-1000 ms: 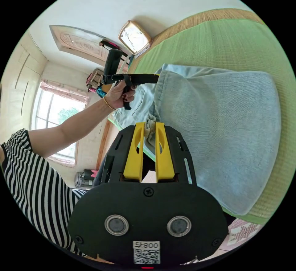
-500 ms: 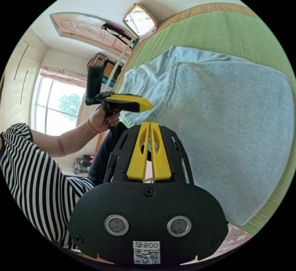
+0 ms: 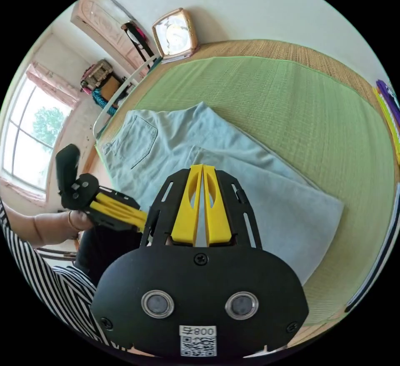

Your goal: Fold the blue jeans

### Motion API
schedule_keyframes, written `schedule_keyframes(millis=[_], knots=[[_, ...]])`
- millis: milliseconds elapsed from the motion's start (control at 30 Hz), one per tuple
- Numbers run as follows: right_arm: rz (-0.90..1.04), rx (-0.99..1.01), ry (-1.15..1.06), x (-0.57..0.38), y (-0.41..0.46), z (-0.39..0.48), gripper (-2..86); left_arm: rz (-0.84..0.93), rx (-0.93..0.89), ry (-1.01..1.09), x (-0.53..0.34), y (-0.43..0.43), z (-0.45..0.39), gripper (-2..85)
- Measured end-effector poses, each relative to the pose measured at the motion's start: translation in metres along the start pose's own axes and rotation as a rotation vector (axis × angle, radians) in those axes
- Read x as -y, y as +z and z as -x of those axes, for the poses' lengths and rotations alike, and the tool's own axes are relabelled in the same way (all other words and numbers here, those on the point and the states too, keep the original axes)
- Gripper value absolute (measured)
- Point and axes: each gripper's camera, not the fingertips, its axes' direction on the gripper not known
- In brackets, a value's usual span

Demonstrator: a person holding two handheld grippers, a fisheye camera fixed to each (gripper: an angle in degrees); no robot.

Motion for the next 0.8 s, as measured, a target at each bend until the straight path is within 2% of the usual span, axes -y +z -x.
schedule_keyframes(millis=[100, 333, 500, 700, 800], knots=[[0.106, -0.084, -0.075, 0.014, 0.028, 0.008, 0.1, 0.001, 0.052, 0.028, -0.006, 0.004, -0.012, 0.2], [0.020, -0.037, -0.046, 0.010, 0.007, -0.001, 0.1, -0.056, 0.093, 0.077, -0.019, 0.003, -0.042, 0.2], [0.104, -0.024, -0.035, 0.007, 0.018, -0.011, 0.1, 0.045, 0.081, 0.056, -0.025, 0.032, -0.051, 0.2], [0.043, 0.063, -0.045, -0.045, -0.032, -0.020, 0.1, -0.013, 0.108, 0.054, -0.039, 0.039, -0.071, 0.1], [0.173, 0.081, -0.035, -0.079, -0.017, -0.027, 0.2, 0.031, 0.104, 0.020, -0.041, 0.056, -0.071, 0.1]])
